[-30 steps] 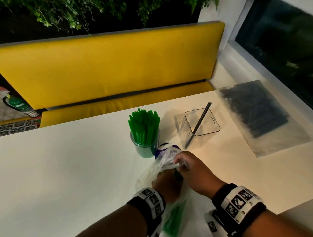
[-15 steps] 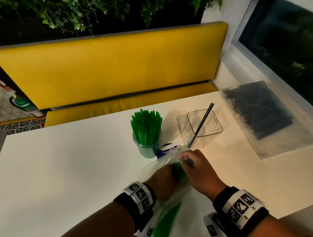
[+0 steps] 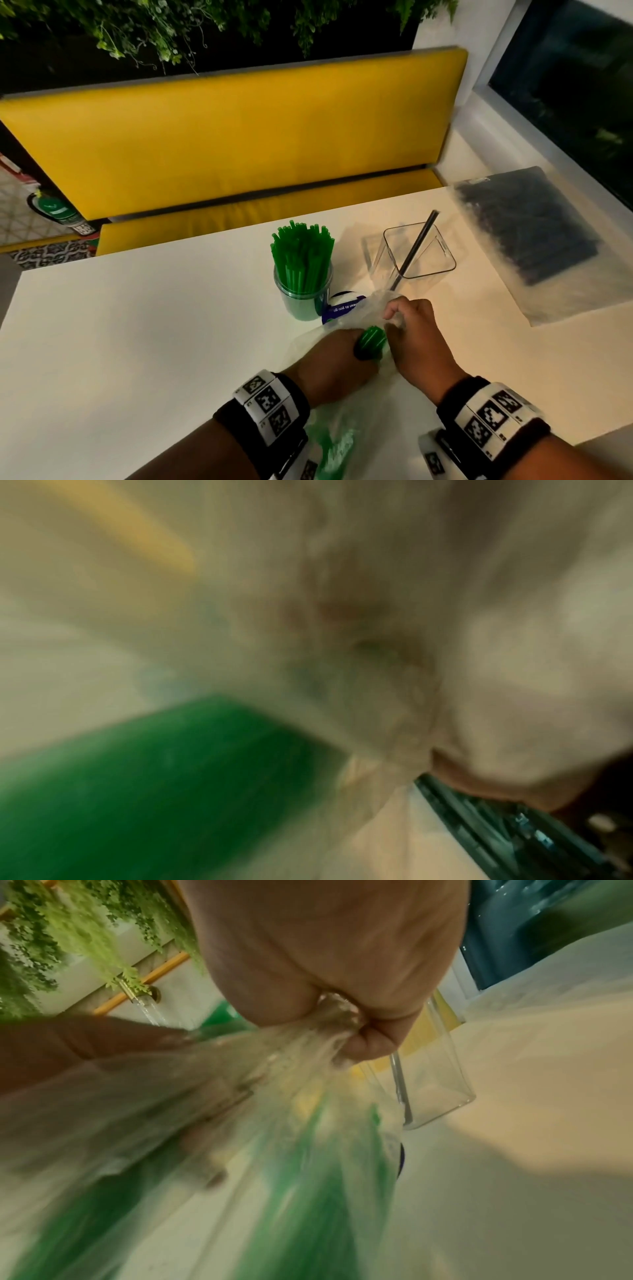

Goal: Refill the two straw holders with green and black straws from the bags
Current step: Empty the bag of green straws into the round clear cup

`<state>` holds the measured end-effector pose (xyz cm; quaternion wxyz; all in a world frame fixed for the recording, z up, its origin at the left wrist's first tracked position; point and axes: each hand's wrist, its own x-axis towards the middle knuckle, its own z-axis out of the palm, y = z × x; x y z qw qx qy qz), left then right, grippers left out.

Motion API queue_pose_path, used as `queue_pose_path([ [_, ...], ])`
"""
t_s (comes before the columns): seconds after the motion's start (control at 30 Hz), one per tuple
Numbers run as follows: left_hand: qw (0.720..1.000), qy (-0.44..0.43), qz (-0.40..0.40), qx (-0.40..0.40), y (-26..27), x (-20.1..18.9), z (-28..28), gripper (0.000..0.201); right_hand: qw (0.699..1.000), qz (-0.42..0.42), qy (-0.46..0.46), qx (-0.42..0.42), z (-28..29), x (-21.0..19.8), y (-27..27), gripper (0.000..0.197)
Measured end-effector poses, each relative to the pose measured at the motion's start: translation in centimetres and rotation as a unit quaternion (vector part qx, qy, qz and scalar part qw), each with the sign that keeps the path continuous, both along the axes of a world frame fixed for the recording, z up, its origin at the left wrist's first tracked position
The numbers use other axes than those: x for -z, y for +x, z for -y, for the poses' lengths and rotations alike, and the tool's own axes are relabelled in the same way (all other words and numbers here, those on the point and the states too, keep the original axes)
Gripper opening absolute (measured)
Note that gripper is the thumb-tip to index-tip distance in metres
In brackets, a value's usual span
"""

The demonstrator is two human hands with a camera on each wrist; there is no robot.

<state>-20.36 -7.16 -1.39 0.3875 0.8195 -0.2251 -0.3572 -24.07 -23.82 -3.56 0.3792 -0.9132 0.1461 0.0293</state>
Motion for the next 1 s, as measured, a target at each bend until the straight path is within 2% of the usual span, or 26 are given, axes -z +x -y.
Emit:
queue_pose_path([
  [0.07,0.996,-0.084,-0.025,-0.025,-0.3,-2.2,-0.8,0.003,0.997,-0.045,-0.049,-0.026,-0.5,-0.5,0.0,0.026],
  [0.13,0.975,-0.206,-0.034,-0.072,-0.1,-5.0,-1.9,0.005,0.990,-0.057,-0.112,-0.067,-1.1,-1.0,0.2,0.019],
  [0.2,0.942,-0.294,-0.006,-0.164,0.6,-8.4,-3.4,0.007,0.985,-0.026,-0.141,-0.098,-1.7,-1.6,0.9,0.016],
  [0.27,0.897,-0.357,0.046,-0.258,1.9,-11.4,-4.9,0.007,0.980,0.016,-0.158,-0.122,-2.1,-2.0,1.6,0.014],
  [0.33,0.856,-0.401,0.093,-0.312,3.4,-12.9,-5.8,0.007,0.972,0.030,-0.184,-0.144,-2.6,-2.6,2.3,0.023],
  [0.43,0.848,-0.379,0.163,-0.334,5.1,-13.1,-5.9,0.016,0.964,0.013,-0.201,-0.175,-3.6,-3.3,3.4,0.026],
  [0.57,0.848,-0.360,0.191,-0.340,5.9,-12.7,-5.2,0.014,0.950,0.014,-0.225,-0.217,-4.5,-3.7,4.6,0.028],
  [0.7,0.838,-0.369,0.183,-0.357,6.6,-13.0,-4.8,0.004,0.953,-0.021,-0.215,-0.210,-3.9,-4.2,5.0,0.032],
  [0.83,0.829,-0.383,0.174,-0.368,7.5,-13.2,-4.6,0.012,0.947,-0.039,-0.246,-0.205,-3.6,-4.4,5.4,0.060],
  [1.0,0.821,-0.397,0.160,-0.378,8.5,-12.6,-4.0,0.013,0.930,-0.033,-0.261,-0.256,-3.6,-4.3,5.8,0.049],
])
